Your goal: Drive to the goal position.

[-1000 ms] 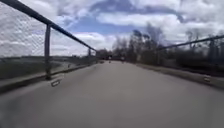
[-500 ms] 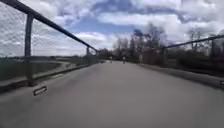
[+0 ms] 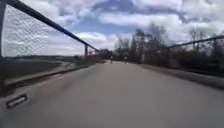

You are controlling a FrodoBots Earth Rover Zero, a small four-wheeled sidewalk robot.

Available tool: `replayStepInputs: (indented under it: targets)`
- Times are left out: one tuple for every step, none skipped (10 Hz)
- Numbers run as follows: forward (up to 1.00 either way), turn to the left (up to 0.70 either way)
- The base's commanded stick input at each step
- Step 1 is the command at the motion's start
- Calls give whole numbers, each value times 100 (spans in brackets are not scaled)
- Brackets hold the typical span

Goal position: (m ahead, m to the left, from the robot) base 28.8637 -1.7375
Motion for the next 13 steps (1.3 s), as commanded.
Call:
replayStepInputs:
  targets:
    - [95,0]
    - [95,0]
    - [95,0]
    - [95,-10]
    - [95,-22]
    - [95,-27]
    - [95,-19]
    - [95,-5]
    - [95,0]
    - [95,0]
    - [95,0]
    - [95,0]
    - [95,0]
